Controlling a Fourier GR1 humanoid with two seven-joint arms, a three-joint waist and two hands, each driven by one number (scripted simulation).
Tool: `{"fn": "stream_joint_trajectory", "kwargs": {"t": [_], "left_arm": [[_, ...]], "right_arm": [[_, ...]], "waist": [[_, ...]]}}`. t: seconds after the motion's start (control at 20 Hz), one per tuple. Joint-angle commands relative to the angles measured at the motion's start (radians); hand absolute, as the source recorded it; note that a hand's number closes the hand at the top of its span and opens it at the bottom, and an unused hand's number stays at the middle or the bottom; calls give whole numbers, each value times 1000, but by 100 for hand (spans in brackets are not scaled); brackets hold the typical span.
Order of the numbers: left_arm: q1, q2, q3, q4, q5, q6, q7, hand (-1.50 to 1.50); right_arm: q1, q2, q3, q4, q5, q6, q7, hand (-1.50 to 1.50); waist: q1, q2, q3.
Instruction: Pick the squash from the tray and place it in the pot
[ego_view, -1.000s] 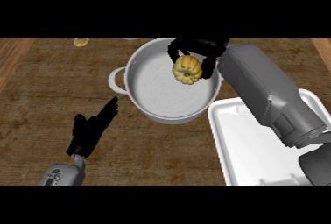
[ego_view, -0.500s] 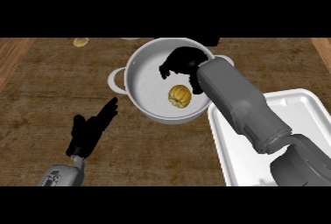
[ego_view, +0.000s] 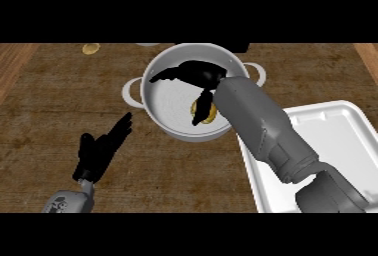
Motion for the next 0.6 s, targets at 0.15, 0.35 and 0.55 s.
{"fn": "stream_joint_trajectory", "kwargs": {"t": [0.15,0.35,0.55], "left_arm": [[25,22,24,-1,10,-14,-19,0],[-9,-8,7,-12,2,0,5,0],[-31,-3,13,-9,5,-13,16,0]], "right_arm": [[-59,-41,-299,2,-282,84,87,-150],[-103,-121,-411,41,-371,78,129,-150],[-91,-223,-474,67,-425,167,91,-150]], "waist": [[-9,-5,-1],[12,9,-1],[18,14,0]]}}
